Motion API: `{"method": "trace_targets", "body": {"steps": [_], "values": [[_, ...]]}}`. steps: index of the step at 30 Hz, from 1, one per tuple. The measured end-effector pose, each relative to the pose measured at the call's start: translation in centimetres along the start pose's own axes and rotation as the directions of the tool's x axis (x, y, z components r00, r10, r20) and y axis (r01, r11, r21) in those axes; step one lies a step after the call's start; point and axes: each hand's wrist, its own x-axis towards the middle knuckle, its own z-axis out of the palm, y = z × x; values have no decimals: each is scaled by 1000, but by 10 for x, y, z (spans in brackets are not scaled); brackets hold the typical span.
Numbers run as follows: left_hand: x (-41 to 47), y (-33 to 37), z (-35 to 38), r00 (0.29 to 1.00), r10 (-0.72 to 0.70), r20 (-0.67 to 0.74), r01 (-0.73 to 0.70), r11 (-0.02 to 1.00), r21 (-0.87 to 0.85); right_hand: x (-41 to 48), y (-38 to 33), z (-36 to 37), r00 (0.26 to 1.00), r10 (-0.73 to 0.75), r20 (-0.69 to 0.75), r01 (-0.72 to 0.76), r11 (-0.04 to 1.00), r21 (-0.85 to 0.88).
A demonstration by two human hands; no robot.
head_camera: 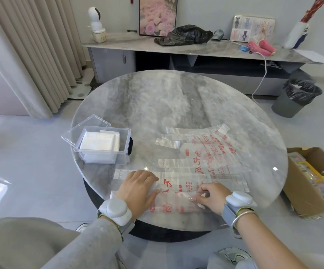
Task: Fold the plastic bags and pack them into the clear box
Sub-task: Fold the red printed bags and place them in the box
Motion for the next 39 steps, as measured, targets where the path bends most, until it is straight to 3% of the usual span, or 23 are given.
{"method": "trace_targets", "body": {"steps": [7,20,23,25,27,28,30,33,39], "values": [[-32,43,28,950,284,131,-291,956,32,4,1,4,998,9,-69,-4,997,78],[-40,34,33,932,254,258,-264,964,7,0,1,9,994,70,-83,-72,997,-12],[-40,34,34,930,261,259,-267,964,-12,-6,-7,3,924,-93,-372,40,988,-148],[-40,35,34,932,259,255,-265,964,-12,-15,-23,0,833,-133,-537,146,989,-19],[-40,34,36,932,257,254,-262,965,-15,-17,-40,4,902,-52,-429,161,961,224],[-40,34,37,930,260,260,-264,964,-18,-19,-46,10,958,-14,-288,112,939,326],[-40,32,39,925,265,271,-275,962,-3,-22,-55,24,999,39,-23,-23,868,497],[-40,32,39,926,261,273,-271,963,-1,-20,-50,32,983,151,108,-186,767,614],[-40,34,35,931,263,255,-267,963,-17,-16,-16,8,879,414,239,-468,646,603]]}}
